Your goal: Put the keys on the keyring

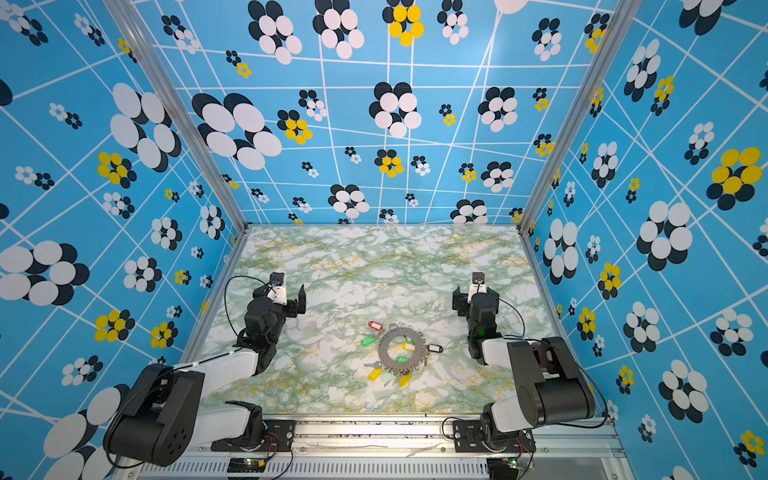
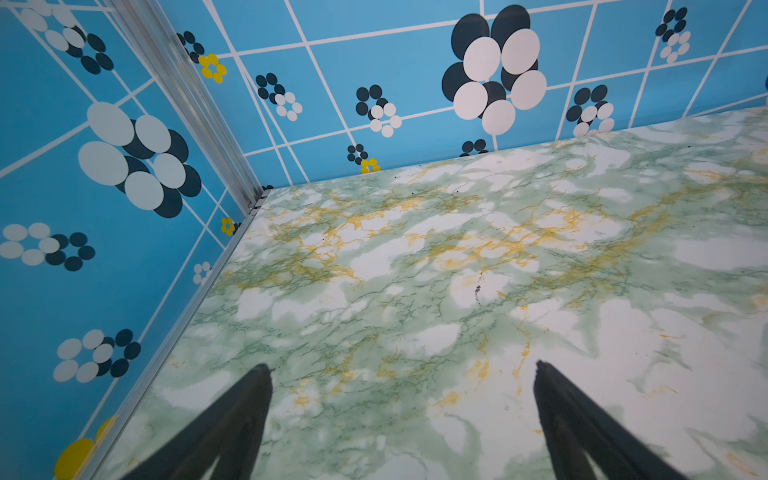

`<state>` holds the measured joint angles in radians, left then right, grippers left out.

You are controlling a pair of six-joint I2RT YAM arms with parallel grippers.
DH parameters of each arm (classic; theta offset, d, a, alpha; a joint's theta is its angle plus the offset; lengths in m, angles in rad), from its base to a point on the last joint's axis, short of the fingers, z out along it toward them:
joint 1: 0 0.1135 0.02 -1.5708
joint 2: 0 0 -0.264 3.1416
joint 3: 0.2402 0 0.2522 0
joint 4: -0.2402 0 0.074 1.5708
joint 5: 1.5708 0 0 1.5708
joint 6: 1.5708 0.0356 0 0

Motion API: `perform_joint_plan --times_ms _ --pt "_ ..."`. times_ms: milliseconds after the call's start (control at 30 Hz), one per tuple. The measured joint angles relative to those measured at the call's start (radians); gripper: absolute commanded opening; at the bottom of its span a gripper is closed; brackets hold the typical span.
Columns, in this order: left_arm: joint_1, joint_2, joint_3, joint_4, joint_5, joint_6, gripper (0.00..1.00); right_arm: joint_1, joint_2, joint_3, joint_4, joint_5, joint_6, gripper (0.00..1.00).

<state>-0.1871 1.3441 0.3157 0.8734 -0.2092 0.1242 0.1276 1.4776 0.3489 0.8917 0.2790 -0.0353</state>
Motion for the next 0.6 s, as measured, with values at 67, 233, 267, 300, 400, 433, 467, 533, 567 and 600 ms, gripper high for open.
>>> perform_joint_plan --times_ms 67,233,267,300,400,433,467,533,567,600 --pt "0.000 0.059 -0.001 0.035 -0.003 0.000 0.99 0.000 0.001 -0.006 0.024 0.000 0.000 0.94" --pt "0.014 0.141 -0.003 0.097 -0.016 -0.008 0.99 0.000 0.026 -0.022 0.094 0.005 -0.003 0.99" --pt "0.023 0.145 -0.003 0.108 -0.016 -0.012 0.99 0.000 0.042 -0.029 0.119 0.015 -0.002 0.99" --pt "0.032 0.148 -0.003 0.120 -0.016 -0.020 0.99 0.000 0.064 -0.034 0.148 0.027 -0.003 0.99" --pt "0.056 0.154 -0.003 0.146 -0.014 -0.037 0.99 0.004 0.100 -0.047 0.168 0.060 -0.003 0.99" --pt "0.062 0.154 -0.004 0.152 -0.013 -0.043 0.99 0.005 0.104 -0.048 0.174 0.070 -0.003 0.99" --pt "0.067 0.154 -0.006 0.159 -0.011 -0.049 0.99 0.006 0.108 -0.048 0.186 0.083 -0.002 0.99" --pt "0.073 0.163 -0.007 0.175 -0.007 -0.058 0.99 0.008 0.109 -0.048 0.203 0.103 -0.002 0.99" --pt "0.074 0.172 -0.007 0.182 -0.006 -0.061 0.99 0.008 0.109 -0.048 0.213 0.112 0.000 0.99" --pt "0.075 0.181 -0.007 0.183 -0.006 -0.062 0.99 0.008 0.109 -0.048 0.217 0.117 0.001 0.99"
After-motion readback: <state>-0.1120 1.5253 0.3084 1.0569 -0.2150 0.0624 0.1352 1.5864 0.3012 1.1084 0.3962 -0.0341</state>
